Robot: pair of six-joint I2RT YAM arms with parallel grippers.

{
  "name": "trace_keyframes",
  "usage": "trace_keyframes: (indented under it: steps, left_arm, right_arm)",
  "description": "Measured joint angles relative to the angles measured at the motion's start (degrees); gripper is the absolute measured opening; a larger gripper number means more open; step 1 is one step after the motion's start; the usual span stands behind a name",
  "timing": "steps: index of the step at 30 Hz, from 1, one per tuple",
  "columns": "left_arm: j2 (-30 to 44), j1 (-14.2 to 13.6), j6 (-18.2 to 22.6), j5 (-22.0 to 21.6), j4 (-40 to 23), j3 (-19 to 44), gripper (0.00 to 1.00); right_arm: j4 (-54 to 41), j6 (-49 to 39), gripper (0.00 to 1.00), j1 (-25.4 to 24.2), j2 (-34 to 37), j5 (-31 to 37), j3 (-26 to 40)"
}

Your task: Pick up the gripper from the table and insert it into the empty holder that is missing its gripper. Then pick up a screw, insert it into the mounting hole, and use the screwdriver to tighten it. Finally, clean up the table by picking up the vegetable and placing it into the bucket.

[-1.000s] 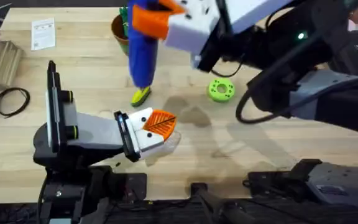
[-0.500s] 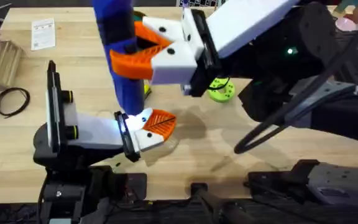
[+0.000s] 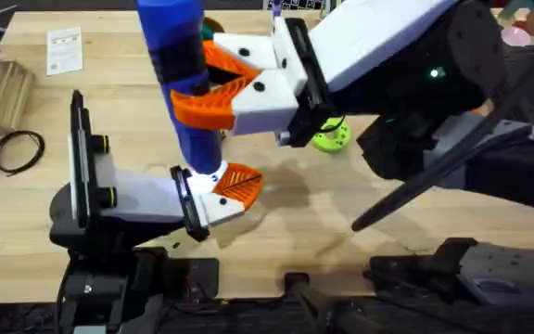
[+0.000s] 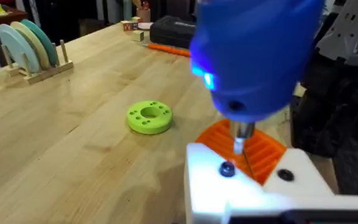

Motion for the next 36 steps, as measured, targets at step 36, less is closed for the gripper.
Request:
trace_keyframes:
  steps: [36]
  left_arm:
    - [0.0,0.0,0.0,0.0,0.0,0.0,0.006]
  right_arm:
    - [-1.9,-4.3,0.023,0.8,0.0,-1.4,0.0]
